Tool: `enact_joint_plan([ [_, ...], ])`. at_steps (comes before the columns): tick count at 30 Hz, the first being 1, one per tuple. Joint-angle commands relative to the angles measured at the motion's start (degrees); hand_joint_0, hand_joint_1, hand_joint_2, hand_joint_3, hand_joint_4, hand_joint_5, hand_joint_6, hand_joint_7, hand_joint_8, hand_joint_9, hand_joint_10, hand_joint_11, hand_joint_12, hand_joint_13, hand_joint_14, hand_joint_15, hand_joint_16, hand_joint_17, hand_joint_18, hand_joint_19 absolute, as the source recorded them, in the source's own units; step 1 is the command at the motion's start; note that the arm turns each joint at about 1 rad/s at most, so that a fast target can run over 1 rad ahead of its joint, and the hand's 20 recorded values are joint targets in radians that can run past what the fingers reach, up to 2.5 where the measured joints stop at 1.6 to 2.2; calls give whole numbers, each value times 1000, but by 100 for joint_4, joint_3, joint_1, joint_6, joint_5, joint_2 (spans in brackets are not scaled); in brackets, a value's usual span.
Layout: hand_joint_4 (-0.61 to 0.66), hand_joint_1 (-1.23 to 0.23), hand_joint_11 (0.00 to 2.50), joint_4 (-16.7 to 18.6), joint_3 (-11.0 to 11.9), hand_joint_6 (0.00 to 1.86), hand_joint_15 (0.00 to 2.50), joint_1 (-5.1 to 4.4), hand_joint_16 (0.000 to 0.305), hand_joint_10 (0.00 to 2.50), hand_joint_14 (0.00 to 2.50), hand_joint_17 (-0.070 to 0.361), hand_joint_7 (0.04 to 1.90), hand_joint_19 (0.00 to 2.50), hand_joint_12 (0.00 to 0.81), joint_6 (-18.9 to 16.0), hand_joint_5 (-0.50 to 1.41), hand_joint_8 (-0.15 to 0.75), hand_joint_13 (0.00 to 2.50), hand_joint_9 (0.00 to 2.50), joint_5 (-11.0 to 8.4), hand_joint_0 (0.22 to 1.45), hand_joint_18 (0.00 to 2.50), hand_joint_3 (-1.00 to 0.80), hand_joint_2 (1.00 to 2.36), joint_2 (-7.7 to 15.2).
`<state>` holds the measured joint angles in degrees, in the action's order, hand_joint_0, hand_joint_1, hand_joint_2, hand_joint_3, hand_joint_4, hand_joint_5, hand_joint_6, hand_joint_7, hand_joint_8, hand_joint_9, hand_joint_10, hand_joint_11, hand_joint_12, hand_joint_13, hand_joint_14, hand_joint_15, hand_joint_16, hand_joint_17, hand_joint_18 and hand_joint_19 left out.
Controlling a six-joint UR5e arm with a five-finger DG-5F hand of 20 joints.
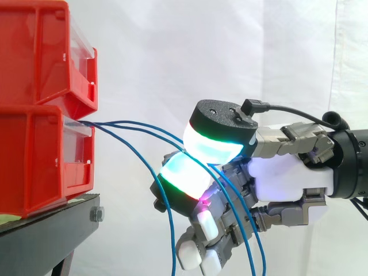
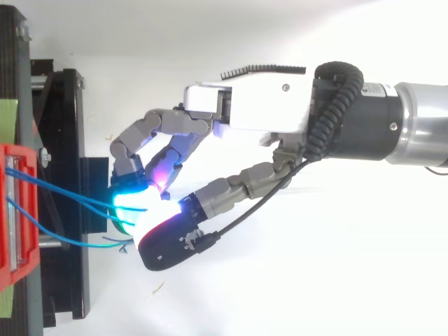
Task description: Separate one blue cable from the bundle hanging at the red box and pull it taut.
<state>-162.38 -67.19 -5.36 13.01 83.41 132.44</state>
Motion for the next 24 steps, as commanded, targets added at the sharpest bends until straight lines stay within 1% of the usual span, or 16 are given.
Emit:
enact_joint_plan([
  [1,20,-934,707,5,5,912,519,0,30,19,16,68,1248,463,295,0,-162,326,777,899,0,677,739,-238,1017,-7],
  [2,23,-941,706,-4,-4,913,520,0,31,17,16,70,1240,463,297,0,-163,321,780,898,0,691,753,-287,1015,1],
  [3,24,-971,711,-4,-4,916,526,0,31,20,16,70,1227,466,298,0,-166,319,785,898,0,740,766,-418,1007,1],
  [4,24,-966,710,-4,-4,916,528,0,32,17,16,71,1211,468,301,0,-165,315,789,902,0,762,776,-500,1000,1],
  [6,25,-980,717,-4,-4,918,521,0,32,19,16,73,1197,457,302,9,-162,316,789,903,0,759,794,-500,1000,-7],
  [8,33,-1002,716,5,-4,917,531,0,33,17,17,74,1199,452,305,35,-150,312,786,899,0,724,797,-500,1000,1],
  [11,70,-1042,719,-13,-13,912,536,0,34,17,17,77,1152,468,307,70,-129,312,779,909,0,586,796,-500,1000,1],
  [12,69,-1025,726,-13,-22,910,531,0,36,18,18,81,1108,461,316,70,-123,319,788,919,0,526,808,-500,1000,1],
  [13,83,-971,713,-13,-31,906,529,0,38,20,16,86,1052,454,327,70,-118,328,798,929,0,483,819,-500,1000,-7],
  [14,90,-943,706,-22,-31,901,534,0,39,18,16,88,1031,448,332,70,-115,334,803,935,0,466,820,-500,1000,1],
  [15,117,-802,680,-22,-31,877,526,0,40,18,15,90,1006,447,334,70,-109,345,808,932,0,444,808,-500,1000,-7],
  [16,128,-757,662,-22,-31,852,516,0,39,17,15,87,981,451,329,70,-103,341,804,933,0,451,793,-500,1000,1],
  [18,123,-533,640,-22,-31,826,511,0,33,17,15,75,956,491,299,79,-99,327,791,931,0,497,743,-500,1000,1],
  [21,102,-367,640,-13,-22,778,521,0,27,18,16,60,1039,536,259,79,-87,306,772,932,0,601,675,-500,1000,1],
  [22,109,-399,637,-13,-31,766,518,0,26,19,18,59,1074,536,252,79,-84,308,772,932,0,623,664,-500,1000,1],
  [24,108,-436,635,-4,-31,760,519,0,26,19,16,58,1104,536,251,79,-84,308,769,929,0,621,652,-500,1000,1],
])
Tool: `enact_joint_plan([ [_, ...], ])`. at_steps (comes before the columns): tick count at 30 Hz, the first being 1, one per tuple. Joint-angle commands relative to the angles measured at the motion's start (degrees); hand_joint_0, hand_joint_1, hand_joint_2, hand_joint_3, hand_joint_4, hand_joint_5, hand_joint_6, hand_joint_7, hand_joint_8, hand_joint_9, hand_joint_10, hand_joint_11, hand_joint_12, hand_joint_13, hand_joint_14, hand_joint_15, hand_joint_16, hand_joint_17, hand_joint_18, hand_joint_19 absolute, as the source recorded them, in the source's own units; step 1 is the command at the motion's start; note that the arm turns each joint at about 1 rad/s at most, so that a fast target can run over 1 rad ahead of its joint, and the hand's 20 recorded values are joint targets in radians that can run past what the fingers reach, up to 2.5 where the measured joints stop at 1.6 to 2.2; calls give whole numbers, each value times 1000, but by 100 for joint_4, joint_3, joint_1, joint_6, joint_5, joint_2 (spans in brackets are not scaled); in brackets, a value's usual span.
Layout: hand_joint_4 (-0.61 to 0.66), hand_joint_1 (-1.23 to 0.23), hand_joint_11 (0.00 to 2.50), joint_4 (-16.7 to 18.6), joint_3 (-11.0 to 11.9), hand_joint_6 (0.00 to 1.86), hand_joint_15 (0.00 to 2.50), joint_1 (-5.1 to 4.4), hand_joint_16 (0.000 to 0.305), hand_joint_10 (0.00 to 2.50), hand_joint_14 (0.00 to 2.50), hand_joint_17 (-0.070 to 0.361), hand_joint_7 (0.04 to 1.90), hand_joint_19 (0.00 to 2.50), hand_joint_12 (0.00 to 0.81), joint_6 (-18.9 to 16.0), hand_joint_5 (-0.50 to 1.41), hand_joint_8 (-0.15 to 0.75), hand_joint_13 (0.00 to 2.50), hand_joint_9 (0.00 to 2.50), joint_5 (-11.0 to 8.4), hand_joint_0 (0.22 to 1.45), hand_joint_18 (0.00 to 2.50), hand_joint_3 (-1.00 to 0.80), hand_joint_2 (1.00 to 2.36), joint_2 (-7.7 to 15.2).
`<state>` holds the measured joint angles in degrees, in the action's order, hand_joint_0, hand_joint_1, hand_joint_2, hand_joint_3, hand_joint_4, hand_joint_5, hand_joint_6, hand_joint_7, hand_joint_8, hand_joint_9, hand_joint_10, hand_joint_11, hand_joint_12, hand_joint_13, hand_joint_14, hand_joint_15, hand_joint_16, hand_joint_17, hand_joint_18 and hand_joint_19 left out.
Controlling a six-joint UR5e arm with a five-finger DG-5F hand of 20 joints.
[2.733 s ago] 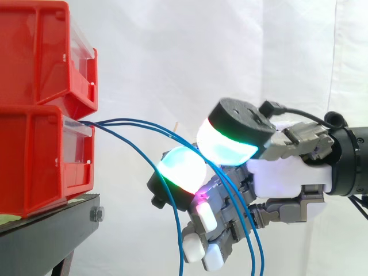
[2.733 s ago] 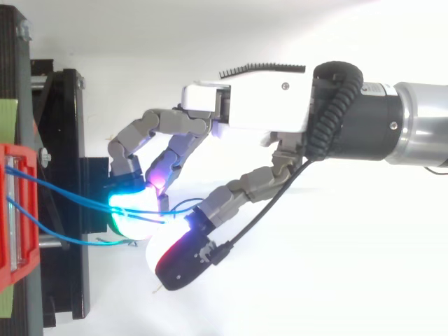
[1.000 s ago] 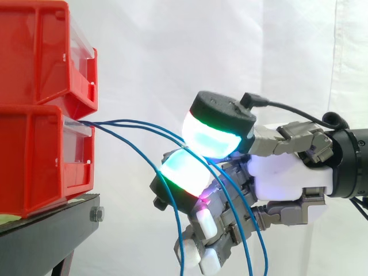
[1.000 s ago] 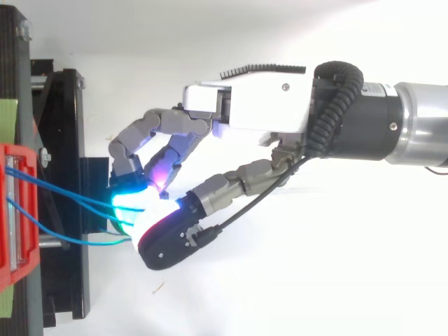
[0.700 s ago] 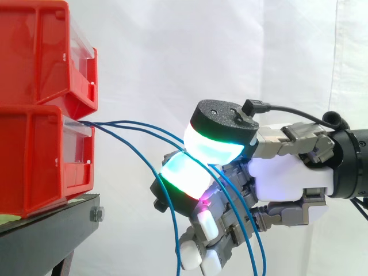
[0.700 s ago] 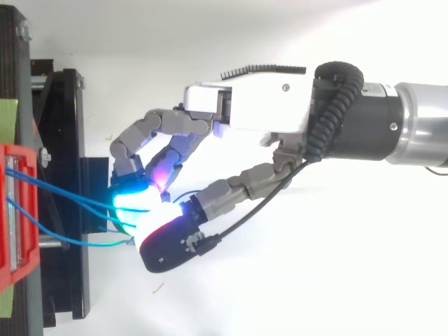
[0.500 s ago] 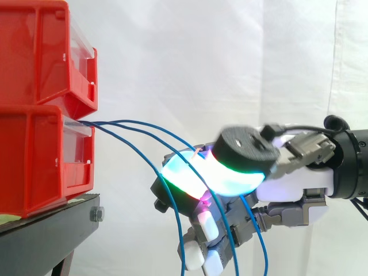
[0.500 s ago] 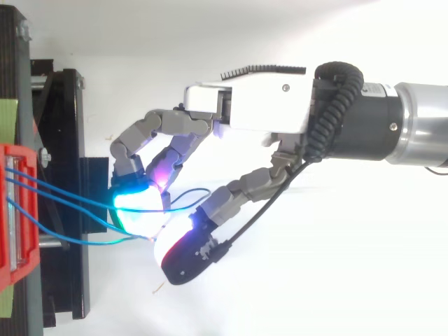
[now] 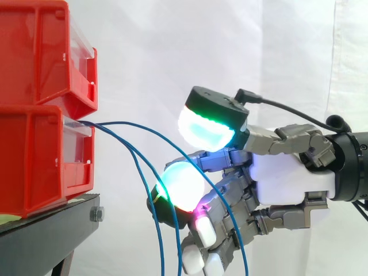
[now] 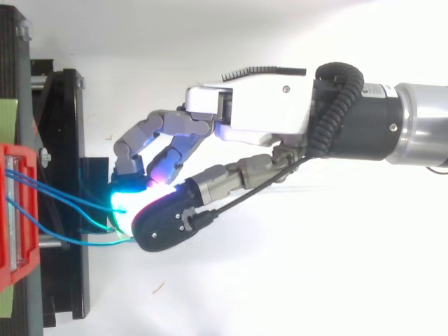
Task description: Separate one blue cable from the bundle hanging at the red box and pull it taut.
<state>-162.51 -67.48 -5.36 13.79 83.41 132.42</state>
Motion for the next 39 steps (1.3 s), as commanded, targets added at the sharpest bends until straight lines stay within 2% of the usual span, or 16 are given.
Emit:
enact_joint_plan([
  [1,109,-481,637,9,-2,765,524,0,26,18,17,58,1113,537,249,1,-89,311,765,928,0,615,645,-411,1007,3],
  [4,93,-549,649,9,-2,782,531,0,26,19,18,58,1144,529,255,1,-99,322,762,922,0,593,644,-262,1015,3],
  [6,113,-614,653,9,-2,820,506,-9,32,16,14,73,1126,487,289,1,-114,354,788,944,-9,577,696,-155,1014,-6],
  [12,120,-731,673,18,-2,870,494,-17,39,13,13,87,1164,452,322,1,-131,375,796,937,-44,579,741,-58,1009,-6],
  [16,89,-756,684,18,-2,882,498,-17,39,14,13,88,1200,451,329,1,-137,369,782,917,-44,592,731,-37,1010,3],
  [20,74,-786,698,18,-2,904,509,-17,37,15,14,84,1139,469,325,1,-153,357,766,899,-44,608,710,-65,1013,3],
  [22,129,-740,692,18,-2,896,519,-17,31,20,16,70,1125,516,293,1,-158,320,741,876,-44,583,661,-320,1011,3],
  [24,127,-637,680,18,-2,888,520,-26,31,17,16,70,1093,517,287,1,-153,319,747,880,-44,577,659,-433,1005,3],
  [25,131,-539,669,18,-2,866,518,-26,30,16,17,68,1111,527,283,1,-148,312,746,882,-44,580,650,-453,1004,3],
  [29,114,-417,661,27,-2,842,512,-26,28,19,16,64,1101,540,270,1,-143,312,743,892,-44,602,625,-439,1004,3],
  [33,110,-463,674,18,-2,829,520,-26,28,18,17,63,1105,544,270,1,-136,319,738,900,-44,607,616,-299,1013,3],
  [36,137,-577,669,18,-2,831,491,-26,37,16,13,83,1124,469,316,1,-129,363,775,930,-44,584,691,-138,1010,3],
  [39,140,-690,666,18,-2,864,485,-26,41,15,14,91,1127,455,337,1,-141,382,776,920,-44,579,714,-56,1006,3],
])
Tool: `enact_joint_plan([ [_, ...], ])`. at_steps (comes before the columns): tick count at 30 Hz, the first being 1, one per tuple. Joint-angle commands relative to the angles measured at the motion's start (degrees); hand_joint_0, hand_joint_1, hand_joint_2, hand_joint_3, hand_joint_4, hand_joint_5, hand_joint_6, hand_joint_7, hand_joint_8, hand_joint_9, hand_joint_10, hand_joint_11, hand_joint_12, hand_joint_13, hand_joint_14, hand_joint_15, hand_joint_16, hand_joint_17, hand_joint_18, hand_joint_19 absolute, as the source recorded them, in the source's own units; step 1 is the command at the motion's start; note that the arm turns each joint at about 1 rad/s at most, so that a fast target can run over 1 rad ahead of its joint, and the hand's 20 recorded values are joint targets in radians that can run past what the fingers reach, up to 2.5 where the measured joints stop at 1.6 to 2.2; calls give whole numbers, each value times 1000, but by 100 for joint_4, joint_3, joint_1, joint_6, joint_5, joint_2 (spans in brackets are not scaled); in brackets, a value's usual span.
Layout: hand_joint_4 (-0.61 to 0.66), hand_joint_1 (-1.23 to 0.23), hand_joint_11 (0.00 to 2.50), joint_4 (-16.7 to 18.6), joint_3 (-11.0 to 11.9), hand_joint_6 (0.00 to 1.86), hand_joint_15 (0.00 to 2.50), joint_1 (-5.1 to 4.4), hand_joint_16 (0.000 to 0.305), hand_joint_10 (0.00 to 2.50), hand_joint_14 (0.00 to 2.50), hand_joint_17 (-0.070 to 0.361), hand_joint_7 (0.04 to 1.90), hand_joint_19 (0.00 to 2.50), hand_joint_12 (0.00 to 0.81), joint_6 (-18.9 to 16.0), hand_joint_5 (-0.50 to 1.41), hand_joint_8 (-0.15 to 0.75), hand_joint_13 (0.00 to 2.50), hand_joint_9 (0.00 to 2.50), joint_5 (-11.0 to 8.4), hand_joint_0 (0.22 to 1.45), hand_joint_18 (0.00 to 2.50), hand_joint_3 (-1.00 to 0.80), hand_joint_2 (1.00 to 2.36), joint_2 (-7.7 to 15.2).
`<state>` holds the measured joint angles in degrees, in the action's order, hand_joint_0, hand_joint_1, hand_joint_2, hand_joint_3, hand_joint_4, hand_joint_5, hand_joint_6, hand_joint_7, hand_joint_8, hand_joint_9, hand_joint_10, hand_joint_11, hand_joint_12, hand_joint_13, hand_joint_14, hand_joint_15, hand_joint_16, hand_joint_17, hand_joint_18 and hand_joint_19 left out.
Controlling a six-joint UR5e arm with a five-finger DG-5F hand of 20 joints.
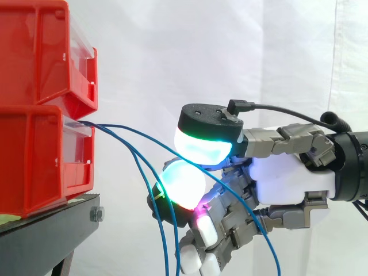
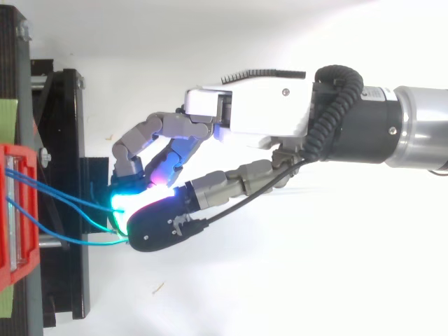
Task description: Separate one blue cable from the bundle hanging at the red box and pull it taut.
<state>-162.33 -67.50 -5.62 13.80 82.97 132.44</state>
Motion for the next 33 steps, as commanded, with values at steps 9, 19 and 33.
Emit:
enact_joint_plan([
  [9,41,-807,708,0,0,894,499,-9,39,17,14,87,1226,472,331,0,-166,354,730,860,0,616,677,-43,1012,1],
  [19,-133,-851,725,0,0,904,501,-9,36,17,17,80,1515,496,317,-18,-179,311,710,860,-18,696,667,-128,1021,1],
  [33,-226,-812,766,-27,0,927,493,-18,37,20,16,82,1527,520,327,-527,-192,296,734,912,-26,802,682,-468,1002,-7],
])
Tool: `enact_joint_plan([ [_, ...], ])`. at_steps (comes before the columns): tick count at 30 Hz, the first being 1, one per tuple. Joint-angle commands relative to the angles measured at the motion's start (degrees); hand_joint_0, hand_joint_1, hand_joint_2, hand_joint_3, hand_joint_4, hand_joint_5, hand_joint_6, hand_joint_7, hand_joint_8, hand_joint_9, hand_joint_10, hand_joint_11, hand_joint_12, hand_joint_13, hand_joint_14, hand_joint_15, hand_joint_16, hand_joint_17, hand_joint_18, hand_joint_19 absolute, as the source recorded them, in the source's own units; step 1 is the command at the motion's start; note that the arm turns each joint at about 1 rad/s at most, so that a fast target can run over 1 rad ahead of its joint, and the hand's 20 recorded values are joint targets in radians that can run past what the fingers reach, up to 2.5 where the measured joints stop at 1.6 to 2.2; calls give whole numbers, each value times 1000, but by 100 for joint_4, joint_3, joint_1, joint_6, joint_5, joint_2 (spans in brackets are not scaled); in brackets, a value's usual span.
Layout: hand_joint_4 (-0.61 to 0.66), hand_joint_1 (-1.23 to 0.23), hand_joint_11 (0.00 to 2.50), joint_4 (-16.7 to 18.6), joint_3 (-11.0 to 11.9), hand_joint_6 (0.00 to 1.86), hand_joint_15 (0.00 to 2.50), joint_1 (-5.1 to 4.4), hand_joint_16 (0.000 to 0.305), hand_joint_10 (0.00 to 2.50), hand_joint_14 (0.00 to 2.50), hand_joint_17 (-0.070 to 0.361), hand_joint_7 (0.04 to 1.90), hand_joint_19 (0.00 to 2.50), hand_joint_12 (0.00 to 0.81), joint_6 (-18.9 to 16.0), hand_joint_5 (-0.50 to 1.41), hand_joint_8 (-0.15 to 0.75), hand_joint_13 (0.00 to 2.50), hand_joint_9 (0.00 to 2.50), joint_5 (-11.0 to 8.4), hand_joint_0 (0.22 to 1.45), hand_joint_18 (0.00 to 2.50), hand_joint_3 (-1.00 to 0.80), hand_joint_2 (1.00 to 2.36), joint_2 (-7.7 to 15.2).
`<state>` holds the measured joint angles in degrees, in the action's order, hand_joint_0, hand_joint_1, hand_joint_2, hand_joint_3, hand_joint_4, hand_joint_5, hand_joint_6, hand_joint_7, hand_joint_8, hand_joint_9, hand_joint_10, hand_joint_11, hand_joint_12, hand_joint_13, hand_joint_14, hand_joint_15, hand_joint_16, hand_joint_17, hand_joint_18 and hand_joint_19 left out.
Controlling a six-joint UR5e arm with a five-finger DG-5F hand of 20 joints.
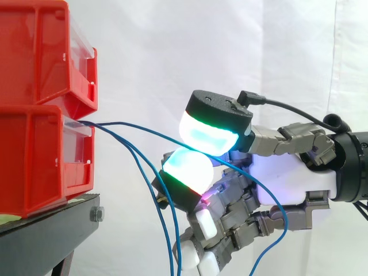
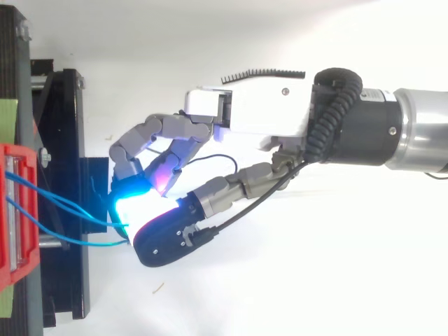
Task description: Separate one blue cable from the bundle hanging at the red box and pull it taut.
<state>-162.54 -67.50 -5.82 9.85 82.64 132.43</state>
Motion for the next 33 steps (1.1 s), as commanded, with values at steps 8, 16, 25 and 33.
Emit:
enact_joint_plan([
  [8,-401,-819,789,-32,0,919,493,-7,37,21,16,82,1561,520,326,-344,-189,268,772,971,6,807,730,-473,1002,2],
  [16,-366,-844,833,-15,0,925,510,2,37,22,18,83,1616,546,322,-555,-169,273,799,1069,6,773,744,-212,1016,-7],
  [25,-351,-845,987,73,-229,932,594,-24,36,20,19,80,1642,536,325,-625,-157,283,895,1192,-3,762,788,-71,1016,-7],
  [33,-354,-839,1343,82,-229,937,935,-24,35,17,24,78,1604,632,328,-669,-157,276,1024,1248,6,768,840,-84,1017,2],
])
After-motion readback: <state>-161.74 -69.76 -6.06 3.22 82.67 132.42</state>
